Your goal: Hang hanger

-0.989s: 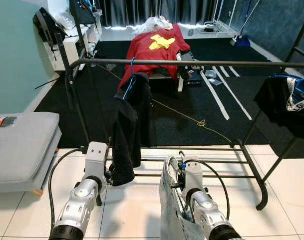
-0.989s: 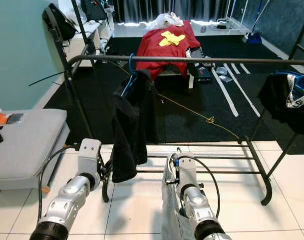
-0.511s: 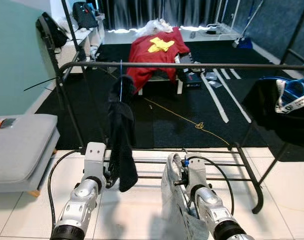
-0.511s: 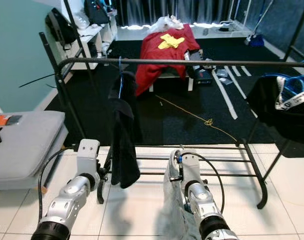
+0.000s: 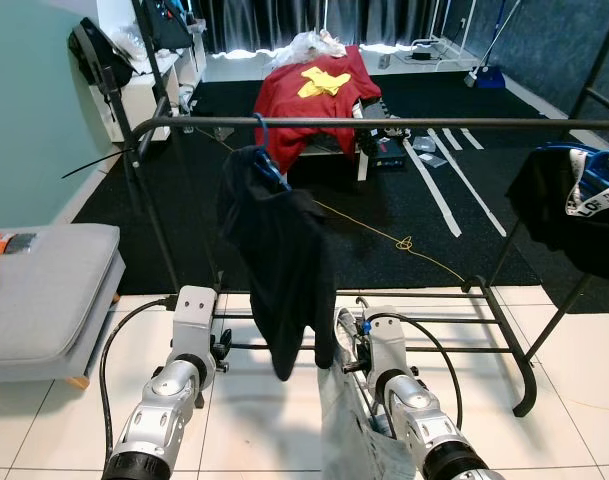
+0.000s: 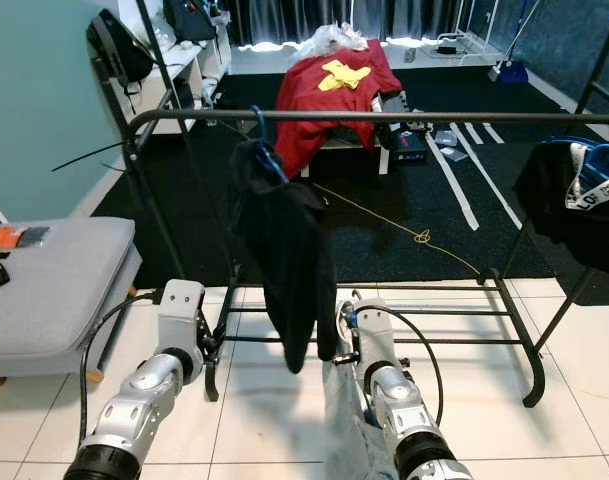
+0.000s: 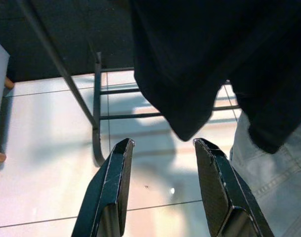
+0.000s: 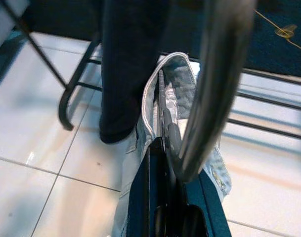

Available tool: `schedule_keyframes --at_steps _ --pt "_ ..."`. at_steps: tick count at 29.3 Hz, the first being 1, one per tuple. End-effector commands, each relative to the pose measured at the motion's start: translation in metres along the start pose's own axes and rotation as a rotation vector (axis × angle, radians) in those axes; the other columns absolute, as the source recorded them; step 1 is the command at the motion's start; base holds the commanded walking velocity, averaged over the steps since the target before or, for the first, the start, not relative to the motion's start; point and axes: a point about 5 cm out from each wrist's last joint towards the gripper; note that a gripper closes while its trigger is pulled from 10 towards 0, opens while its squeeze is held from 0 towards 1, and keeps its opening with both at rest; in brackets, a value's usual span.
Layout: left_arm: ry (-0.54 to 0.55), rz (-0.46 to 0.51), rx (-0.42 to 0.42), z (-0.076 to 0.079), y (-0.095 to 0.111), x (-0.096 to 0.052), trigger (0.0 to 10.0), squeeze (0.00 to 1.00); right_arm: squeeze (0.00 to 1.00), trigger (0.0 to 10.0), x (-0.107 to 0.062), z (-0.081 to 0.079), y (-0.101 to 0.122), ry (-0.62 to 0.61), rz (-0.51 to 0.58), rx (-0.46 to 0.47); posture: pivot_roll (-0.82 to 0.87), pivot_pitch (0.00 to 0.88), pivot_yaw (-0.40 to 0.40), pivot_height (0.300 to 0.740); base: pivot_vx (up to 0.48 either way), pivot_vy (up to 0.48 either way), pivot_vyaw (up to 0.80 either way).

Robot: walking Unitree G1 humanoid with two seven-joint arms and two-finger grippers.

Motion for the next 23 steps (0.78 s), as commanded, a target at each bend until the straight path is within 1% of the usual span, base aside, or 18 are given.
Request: schedule_keyframes --at_steps 1,3,4,5,6,7,9,10,11,12,13,14,15,16,17,19,22,23 --pt "-0.015 0.025 0.073 -0.007 0.008 0.000 10.0 0.00 0.00 10.0 0.001 -0.006 0.015 0.108 0.065 -0.127 0.02 0.016 0.045 0.740 0.000 0.000 0.00" --pt "-0.015 0.025 0.073 -0.007 0.008 0.000 10.0 0.00 0.00 10.0 0.001 -0.006 0.015 0.108 0.065 -0.127 0.02 0.016 0.045 0.740 0.000 0.000 0.00" --pt "-0.058 0.043 0.141 -0.013 0.012 0.001 10.0 0.00 0.00 10.0 -0.005 -0.009 0.022 0.289 0.098 -0.303 0.01 0.018 0.045 0.740 0.000 0.000 0.00" --pt "-0.058 0.043 0.141 -0.013 0.012 0.001 10.0 0.00 0.00 10.0 -0.005 -0.009 0.022 0.289 0.098 -0.303 0.01 0.018 0.045 0.740 0.000 0.000 0.00" --pt "-0.074 0.051 0.160 -0.015 0.014 0.001 10.0 0.00 0.00 10.0 -0.008 -0.009 0.022 0.354 0.100 -0.368 0.01 0.018 0.045 0.740 0.000 0.000 0.00" --pt "-0.074 0.051 0.160 -0.015 0.014 0.001 10.0 0.00 0.00 10.0 -0.008 -0.009 0.022 0.354 0.100 -0.368 0.01 0.018 0.045 0.740 0.000 0.000 0.00" --pt "-0.122 0.081 0.176 -0.017 0.019 -0.001 10.0 0.00 0.00 10.0 -0.018 -0.005 0.019 0.471 0.091 -0.453 0.01 0.014 0.042 0.740 0.000 0.000 0.00" --pt "-0.122 0.081 0.176 -0.017 0.019 -0.001 10.0 0.00 0.00 10.0 -0.018 -0.005 0.019 0.471 0.091 -0.453 0.01 0.014 0.042 0.740 0.000 0.000 0.00" --pt "-0.160 0.107 0.221 -0.018 0.023 -0.003 10.0 0.00 0.00 10.0 -0.028 0.000 0.020 0.550 0.124 -0.529 0.01 0.011 0.039 0.740 0.000 0.000 0.00" --pt "-0.160 0.107 0.221 -0.018 0.023 -0.003 10.0 0.00 0.00 10.0 -0.028 0.000 0.020 0.550 0.124 -0.529 0.01 0.011 0.039 0.740 0.000 0.000 0.00" --pt "-0.171 0.113 0.245 -0.019 0.024 -0.004 10.0 0.00 0.00 10.0 -0.032 0.002 0.023 0.556 0.164 -0.570 0.01 0.011 0.039 0.740 0.000 0.000 0.00" --pt "-0.191 0.096 0.235 -0.022 0.023 -0.006 10.0 0.00 0.00 10.0 -0.036 0.003 0.030 0.572 0.230 -0.577 0.02 0.009 0.044 0.740 0.000 0.000 0.00" --pt "-0.191 0.096 0.235 -0.022 0.023 -0.006 10.0 0.00 0.00 10.0 -0.036 0.003 0.030 0.572 0.230 -0.577 0.02 0.009 0.044 0.740 0.000 0.000 0.00" --pt "-0.235 0.081 0.231 -0.023 0.024 -0.009 10.0 0.00 0.00 10.0 -0.041 0.005 0.037 0.627 0.256 -0.560 0.02 0.013 0.049 0.740 0.000 0.000 0.00" --pt "-0.235 0.081 0.231 -0.023 0.024 -0.009 10.0 0.00 0.00 10.0 -0.041 0.005 0.037 0.627 0.256 -0.560 0.02 0.013 0.049 0.740 0.000 0.000 0.00" --pt "-0.347 0.055 0.267 -0.025 0.026 -0.017 10.0 0.00 0.00 10.0 -0.059 0.012 0.048 0.822 0.235 -0.542 0.01 0.022 0.038 0.740 0.000 0.000 0.00" --pt "-0.380 0.049 0.286 -0.026 0.027 -0.020 10.0 0.00 0.00 10.0 -0.065 0.015 0.050 0.891 0.216 -0.540 0.01 0.022 0.038 0.740 0.000 0.000 0.00" --pt "-0.395 0.025 0.307 -0.036 0.024 -0.024 10.0 0.00 0.00 10.0 -0.079 0.020 0.053 0.988 0.166 -0.544 0.00 0.030 0.031 0.740 0.000 0.000 0.00"
Point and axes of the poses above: a point about 5 cm out from each wrist's last joint towards the gripper, its own x axis pointing out of the wrist towards the gripper, its own y axis along the axis of the wrist's last joint, z = x × y, and after that the axes turned 4 degrees about -x, right-handed
